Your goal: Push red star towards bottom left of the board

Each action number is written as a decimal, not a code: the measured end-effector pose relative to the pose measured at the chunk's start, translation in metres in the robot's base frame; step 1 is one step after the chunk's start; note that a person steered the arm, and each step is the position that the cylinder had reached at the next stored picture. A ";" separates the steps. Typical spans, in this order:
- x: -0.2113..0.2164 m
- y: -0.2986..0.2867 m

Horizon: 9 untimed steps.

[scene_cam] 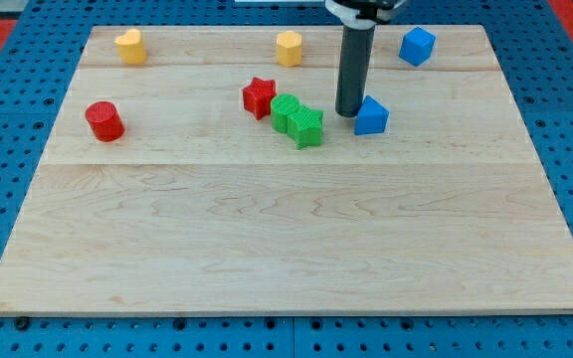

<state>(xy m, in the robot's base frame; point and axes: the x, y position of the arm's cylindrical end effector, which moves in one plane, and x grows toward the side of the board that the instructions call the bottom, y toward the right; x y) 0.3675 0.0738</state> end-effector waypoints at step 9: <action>-0.023 -0.009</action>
<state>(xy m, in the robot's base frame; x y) 0.3447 0.0651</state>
